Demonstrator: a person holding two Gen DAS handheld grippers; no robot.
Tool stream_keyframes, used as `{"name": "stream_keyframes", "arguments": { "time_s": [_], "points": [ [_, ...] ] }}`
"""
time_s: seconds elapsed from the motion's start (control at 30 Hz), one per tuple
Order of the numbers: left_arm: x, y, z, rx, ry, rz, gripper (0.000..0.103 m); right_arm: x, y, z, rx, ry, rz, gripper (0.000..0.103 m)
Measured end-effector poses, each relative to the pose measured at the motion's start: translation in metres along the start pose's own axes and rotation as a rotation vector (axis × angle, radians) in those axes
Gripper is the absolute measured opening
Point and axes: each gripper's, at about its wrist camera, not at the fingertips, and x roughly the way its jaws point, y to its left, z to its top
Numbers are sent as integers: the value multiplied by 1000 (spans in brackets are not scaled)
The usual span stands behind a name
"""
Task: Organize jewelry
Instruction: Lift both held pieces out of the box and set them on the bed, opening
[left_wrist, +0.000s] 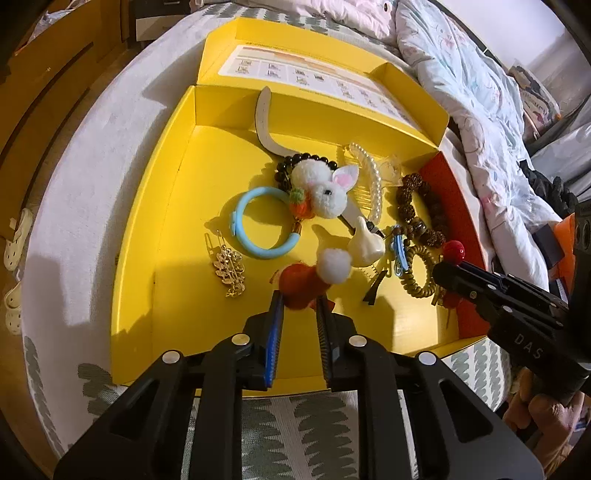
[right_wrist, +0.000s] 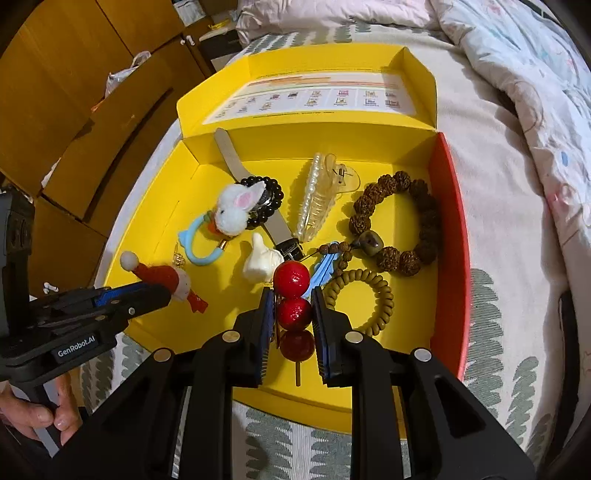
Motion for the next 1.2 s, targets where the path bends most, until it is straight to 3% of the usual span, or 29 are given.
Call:
{"name": "stream_keyframes", "arguments": {
  "time_s": [0.43, 0.7, 0.8, 1.0, 1.2],
  "points": [
    [-53, -3, -18, 15, -90, -27, 18, -59, -5, -12, 15, -69, 4, 21],
    [-97, -11, -61, 53, -133, -57, 18, -102, -38, -54, 88, -103, -39, 21],
    [-104, -12, -79, 67, -140, -30, 18, -108, -60, -78, 134, -90, -67, 21],
    [-88, 5, -104, 40, -79, -8, 18, -99, -91, -109, 189, -34, -98, 21],
    [-58, 2, -116, 56, 5, 7, 18, -79, -81, -127, 172, 32, -98, 21]
  ]
}}
